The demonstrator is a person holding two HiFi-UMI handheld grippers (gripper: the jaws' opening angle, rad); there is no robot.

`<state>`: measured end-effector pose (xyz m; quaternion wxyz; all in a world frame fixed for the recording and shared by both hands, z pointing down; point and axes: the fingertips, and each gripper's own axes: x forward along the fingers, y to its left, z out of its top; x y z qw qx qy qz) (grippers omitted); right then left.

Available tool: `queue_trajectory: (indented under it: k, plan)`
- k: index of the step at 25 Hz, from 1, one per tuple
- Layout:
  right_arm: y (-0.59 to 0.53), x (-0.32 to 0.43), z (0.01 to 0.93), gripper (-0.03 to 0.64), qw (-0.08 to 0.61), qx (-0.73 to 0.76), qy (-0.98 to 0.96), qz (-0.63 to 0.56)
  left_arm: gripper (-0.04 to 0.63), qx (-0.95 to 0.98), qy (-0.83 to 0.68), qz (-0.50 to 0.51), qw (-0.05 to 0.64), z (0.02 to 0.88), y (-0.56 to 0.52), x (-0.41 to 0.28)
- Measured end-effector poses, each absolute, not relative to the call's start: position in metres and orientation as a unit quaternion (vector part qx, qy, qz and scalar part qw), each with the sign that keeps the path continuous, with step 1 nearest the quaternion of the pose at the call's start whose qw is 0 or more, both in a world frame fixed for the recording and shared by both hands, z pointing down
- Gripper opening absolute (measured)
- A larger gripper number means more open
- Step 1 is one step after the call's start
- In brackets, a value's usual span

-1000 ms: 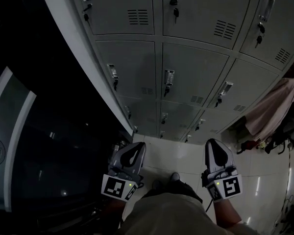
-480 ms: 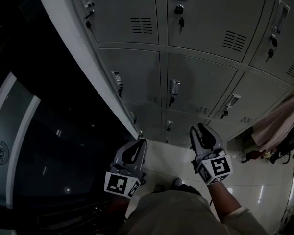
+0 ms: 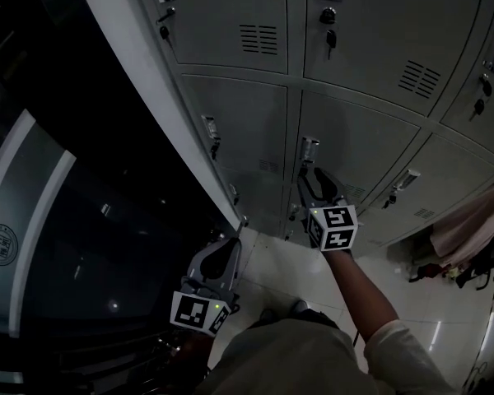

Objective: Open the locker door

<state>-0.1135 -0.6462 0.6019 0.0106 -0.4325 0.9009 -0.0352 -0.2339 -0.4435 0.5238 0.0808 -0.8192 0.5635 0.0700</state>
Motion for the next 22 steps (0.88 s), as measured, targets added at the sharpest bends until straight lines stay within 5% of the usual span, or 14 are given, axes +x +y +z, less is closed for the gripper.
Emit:
queue_trajectory:
  k: [16, 22]
  plan:
    - [-0.717, -0.149, 0.641, 0.169, -0.048, -0.465, 0.882, -0.059, 0.097, -0.805, 0.587, 0.073, 0.052, 0.549, -0.439, -0.262]
    - [-0.693, -0.145, 0.64, 0.109, -0.045, -0.474, 0.878, -0.047, 0.098, -0.806, 0.586, 0.069, 0.044, 0.556, -0.439, -0.259]
